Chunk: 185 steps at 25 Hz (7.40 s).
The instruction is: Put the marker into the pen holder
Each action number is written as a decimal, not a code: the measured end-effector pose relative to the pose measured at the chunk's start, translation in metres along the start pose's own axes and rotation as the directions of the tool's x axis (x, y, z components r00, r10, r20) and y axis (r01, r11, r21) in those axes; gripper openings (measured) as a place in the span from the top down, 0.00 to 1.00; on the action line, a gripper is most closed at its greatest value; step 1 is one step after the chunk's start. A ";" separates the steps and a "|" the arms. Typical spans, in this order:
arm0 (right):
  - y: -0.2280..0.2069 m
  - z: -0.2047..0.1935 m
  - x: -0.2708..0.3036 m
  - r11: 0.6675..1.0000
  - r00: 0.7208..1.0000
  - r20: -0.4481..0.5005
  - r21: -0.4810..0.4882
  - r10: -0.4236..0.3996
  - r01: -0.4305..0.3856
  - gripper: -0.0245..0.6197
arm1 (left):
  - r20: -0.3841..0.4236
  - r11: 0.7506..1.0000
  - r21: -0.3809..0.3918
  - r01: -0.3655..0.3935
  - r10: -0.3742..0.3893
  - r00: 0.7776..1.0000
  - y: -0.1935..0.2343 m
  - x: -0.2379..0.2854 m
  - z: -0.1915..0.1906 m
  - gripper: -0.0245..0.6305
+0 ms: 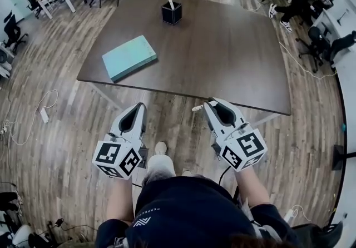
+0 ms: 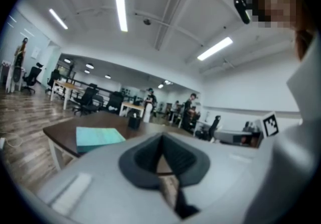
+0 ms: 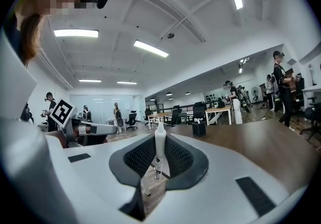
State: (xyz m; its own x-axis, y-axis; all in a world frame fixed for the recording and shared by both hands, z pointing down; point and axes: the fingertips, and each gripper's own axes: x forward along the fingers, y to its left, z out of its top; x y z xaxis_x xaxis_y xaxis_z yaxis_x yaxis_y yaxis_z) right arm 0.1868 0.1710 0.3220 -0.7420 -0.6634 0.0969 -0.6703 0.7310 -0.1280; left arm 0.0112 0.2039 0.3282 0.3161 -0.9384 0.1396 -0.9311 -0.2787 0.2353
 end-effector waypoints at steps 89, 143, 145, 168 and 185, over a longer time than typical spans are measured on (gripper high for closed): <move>-0.253 0.081 0.460 0.972 0.968 0.082 0.045 -0.236 0.233 0.88 | -0.227 0.970 0.033 0.241 -0.227 0.947 0.262 0.448 0.055 0.95; -0.276 0.014 0.467 0.938 0.938 -0.032 -0.002 -0.346 0.346 0.86 | -0.205 0.986 -0.019 0.165 -0.166 0.965 0.282 0.444 0.038 0.95; -0.275 0.016 0.462 0.936 0.936 -0.031 0.005 -0.351 0.351 0.86 | -0.193 0.987 -0.011 0.162 -0.161 0.968 0.280 0.439 0.045 0.95; -0.229 0.029 0.423 0.944 0.946 -0.042 0.058 -0.321 0.323 0.96 | -0.088 0.990 0.059 0.126 -0.121 0.989 0.267 0.394 0.093 0.95; -0.207 0.032 0.424 0.951 0.952 -0.049 0.048 -0.302 0.304 0.96 | -0.076 0.990 0.067 0.126 -0.121 0.990 0.271 0.378 0.100 0.95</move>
State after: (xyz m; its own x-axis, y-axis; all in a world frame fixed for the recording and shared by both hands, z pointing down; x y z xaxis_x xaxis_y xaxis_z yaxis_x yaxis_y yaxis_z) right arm 0.0117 -0.2666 0.3582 -0.5049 -0.8444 0.1789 -0.8626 0.4861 -0.1401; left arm -0.1399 -0.2466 0.3489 0.4395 -0.8794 0.1831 -0.8938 -0.4080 0.1861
